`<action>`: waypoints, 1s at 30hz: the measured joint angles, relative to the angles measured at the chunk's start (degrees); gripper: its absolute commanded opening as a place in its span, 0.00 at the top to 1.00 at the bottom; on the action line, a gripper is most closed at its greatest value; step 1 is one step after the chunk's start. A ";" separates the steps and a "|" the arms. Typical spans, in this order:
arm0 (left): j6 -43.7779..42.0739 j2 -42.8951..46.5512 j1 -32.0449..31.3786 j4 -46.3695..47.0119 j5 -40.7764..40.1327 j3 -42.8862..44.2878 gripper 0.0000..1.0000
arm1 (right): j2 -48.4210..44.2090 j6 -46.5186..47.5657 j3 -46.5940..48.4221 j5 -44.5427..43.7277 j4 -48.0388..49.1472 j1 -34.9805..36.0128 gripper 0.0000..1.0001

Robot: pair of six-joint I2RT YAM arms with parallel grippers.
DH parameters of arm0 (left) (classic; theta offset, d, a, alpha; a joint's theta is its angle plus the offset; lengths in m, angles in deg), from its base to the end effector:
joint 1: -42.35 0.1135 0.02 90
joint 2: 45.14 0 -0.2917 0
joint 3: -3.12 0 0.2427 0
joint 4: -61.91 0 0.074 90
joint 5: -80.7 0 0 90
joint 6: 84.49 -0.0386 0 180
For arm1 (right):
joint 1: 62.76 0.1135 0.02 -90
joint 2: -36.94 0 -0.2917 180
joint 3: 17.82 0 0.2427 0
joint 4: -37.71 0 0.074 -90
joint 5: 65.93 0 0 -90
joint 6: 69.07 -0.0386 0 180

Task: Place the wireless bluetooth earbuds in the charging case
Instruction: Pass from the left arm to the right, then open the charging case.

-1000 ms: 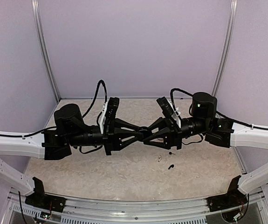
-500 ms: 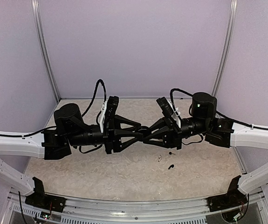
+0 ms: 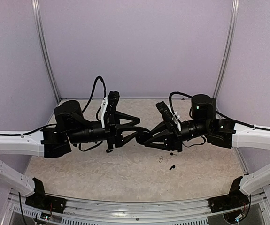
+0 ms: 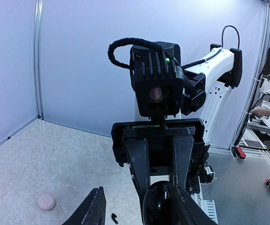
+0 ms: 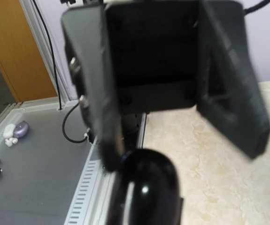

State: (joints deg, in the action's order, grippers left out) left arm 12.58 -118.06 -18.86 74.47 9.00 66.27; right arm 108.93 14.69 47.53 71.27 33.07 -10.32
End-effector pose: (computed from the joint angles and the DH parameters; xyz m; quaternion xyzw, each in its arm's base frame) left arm 0.1262 -0.2548 0.3565 0.4124 0.5539 -0.4920 0.5301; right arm 0.1416 0.2306 0.3432 -0.5115 0.5521 0.5546 0.3549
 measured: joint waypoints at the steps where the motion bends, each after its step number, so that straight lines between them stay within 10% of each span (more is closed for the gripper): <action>1: 0.13 -0.02 0.13 -0.13 -0.37 0.15 0.52 | 0.00 0.22 0.00 -0.07 -0.24 0.00 0.98; 30: -1.66 -2.05 -0.02 -6.21 1.97 2.80 0.48 | -1.40 4.28 0.00 -4.59 -5.31 0.00 0.99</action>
State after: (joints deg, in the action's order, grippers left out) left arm 10.91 -120.12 -18.88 68.27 10.97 69.07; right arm 107.53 18.98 47.53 66.68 27.76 -10.32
